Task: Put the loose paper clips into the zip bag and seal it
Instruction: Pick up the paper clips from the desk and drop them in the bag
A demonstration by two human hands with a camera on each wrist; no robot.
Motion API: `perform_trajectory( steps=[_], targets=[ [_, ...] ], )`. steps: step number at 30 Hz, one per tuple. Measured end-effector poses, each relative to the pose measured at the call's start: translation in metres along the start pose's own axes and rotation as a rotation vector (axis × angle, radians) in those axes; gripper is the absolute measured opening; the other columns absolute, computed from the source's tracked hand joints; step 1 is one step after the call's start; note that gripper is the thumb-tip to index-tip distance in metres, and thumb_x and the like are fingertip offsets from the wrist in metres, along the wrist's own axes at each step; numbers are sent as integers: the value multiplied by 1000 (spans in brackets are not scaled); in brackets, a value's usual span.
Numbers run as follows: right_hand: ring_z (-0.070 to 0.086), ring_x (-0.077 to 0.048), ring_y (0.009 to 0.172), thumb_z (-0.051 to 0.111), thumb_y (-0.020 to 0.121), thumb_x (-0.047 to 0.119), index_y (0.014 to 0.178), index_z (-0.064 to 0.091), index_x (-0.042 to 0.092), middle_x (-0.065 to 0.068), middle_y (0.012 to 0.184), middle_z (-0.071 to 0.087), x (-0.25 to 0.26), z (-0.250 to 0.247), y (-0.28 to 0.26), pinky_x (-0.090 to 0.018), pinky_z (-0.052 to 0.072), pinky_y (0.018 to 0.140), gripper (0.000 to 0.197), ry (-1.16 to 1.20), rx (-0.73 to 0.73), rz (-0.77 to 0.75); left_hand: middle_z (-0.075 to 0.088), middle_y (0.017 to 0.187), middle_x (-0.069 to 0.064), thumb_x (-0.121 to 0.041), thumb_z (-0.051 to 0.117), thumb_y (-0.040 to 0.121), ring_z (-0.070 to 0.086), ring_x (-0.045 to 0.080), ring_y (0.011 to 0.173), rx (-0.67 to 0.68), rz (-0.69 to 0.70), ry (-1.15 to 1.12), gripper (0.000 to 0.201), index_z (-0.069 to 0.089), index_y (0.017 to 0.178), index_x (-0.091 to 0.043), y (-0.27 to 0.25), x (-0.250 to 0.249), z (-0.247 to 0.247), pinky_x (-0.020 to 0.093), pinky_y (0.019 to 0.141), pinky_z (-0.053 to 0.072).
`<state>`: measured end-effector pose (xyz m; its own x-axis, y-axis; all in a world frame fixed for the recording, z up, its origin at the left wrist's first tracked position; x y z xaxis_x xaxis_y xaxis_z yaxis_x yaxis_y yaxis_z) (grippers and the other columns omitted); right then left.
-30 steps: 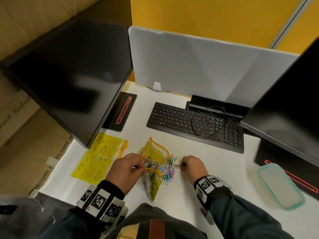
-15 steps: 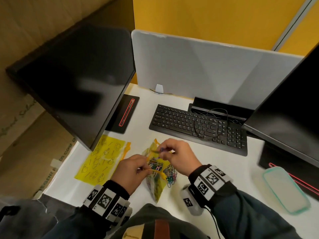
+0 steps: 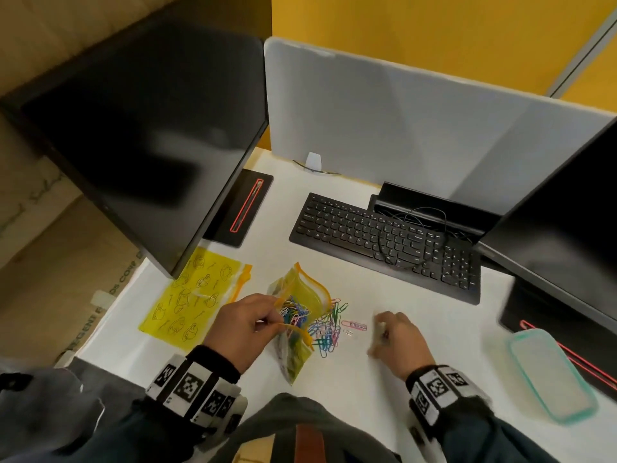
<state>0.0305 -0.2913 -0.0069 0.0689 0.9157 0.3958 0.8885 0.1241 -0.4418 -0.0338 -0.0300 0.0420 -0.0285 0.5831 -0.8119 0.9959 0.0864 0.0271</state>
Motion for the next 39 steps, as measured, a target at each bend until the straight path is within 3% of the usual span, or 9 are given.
perform_trajectory(
  steps=[2, 5, 12, 17, 20, 22, 24, 30, 39],
  targets=[
    [59, -28, 92, 63, 79, 8, 111, 58, 10, -11, 107, 58, 11, 9, 4, -24, 40, 76, 33, -7, -65, -68, 55, 87, -24, 4, 75, 66, 49, -22, 89, -23, -11, -28, 33, 61, 56, -24, 1, -2, -2, -2, 69, 41],
    [57, -19, 84, 64, 79, 7, 112, 61, 15, -2, 96, 58, 21, 11, 12, -20, 40, 77, 35, 123, -98, -121, 56, 86, -23, 4, 76, 64, 49, -23, 88, -44, -18, -46, 42, 58, 54, -33, 0, -5, -5, -2, 67, 41],
    [49, -15, 87, 79, 69, 18, 119, 55, 17, -6, 108, 57, 0, 1, 5, -23, 40, 79, 55, 68, 29, -37, 56, 85, -21, 6, 76, 64, 46, -26, 89, -31, -38, -28, 42, 58, 54, -31, -6, -4, -7, -4, 66, 39],
    [52, -13, 79, 68, 73, 6, 110, 64, 15, 2, 90, 57, 24, 20, 18, -18, 41, 75, 38, 165, -58, -143, 58, 87, -19, 5, 76, 64, 49, -23, 89, -48, -48, -31, 36, 62, 56, -28, -5, 1, -7, -2, 65, 41],
    [55, -17, 93, 67, 72, 5, 121, 56, 18, -6, 113, 57, 39, 15, 28, -28, 47, 90, 52, 192, -52, -259, 59, 87, -19, 3, 77, 64, 49, -22, 90, -65, -55, -28, 33, 64, 56, -26, -6, 4, -9, -2, 65, 41],
    [44, -26, 120, 72, 69, 9, 138, 35, 26, -6, 140, 38, 42, 13, 32, -37, 43, 102, 80, -51, 90, -365, 58, 87, -19, 3, 77, 63, 49, -23, 90, -66, -50, -18, 31, 65, 57, -24, -6, 4, -9, -3, 65, 40],
    [35, -32, 127, 71, 70, 10, 142, 24, 33, -6, 149, 25, 44, 11, 35, -43, 41, 104, 89, -311, 197, -423, 59, 87, -19, 2, 78, 63, 50, -22, 89, -59, -43, -9, 30, 65, 57, -24, -6, 3, -9, -3, 65, 40],
    [56, -29, 106, 50, 90, 16, 116, 60, 18, -7, 116, 57, 45, 15, 44, -35, 49, 85, 29, -310, 55, -531, 58, 84, -21, 2, 78, 62, 52, -19, 87, -48, -22, 26, 42, 58, 56, -34, -5, 3, -10, -1, 65, 41],
    [57, -31, 97, 44, 91, 12, 104, 55, 8, -13, 105, 60, 31, 22, 34, -35, 47, 79, 17, -219, -76, -302, 57, 86, -21, 2, 76, 65, 49, -23, 89, 6, -7, 42, 29, 64, 56, -22, -1, 1, -9, -2, 68, 40]
  ],
)
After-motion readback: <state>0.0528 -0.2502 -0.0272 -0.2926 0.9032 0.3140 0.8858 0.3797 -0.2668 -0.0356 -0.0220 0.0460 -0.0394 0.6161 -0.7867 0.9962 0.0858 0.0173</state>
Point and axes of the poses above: each hand's wrist, its own y-axis towards the middle knuckle, its own z-axis out of the palm, x = y × z, the point moved 1 cm from there along y, towards the middle knuckle
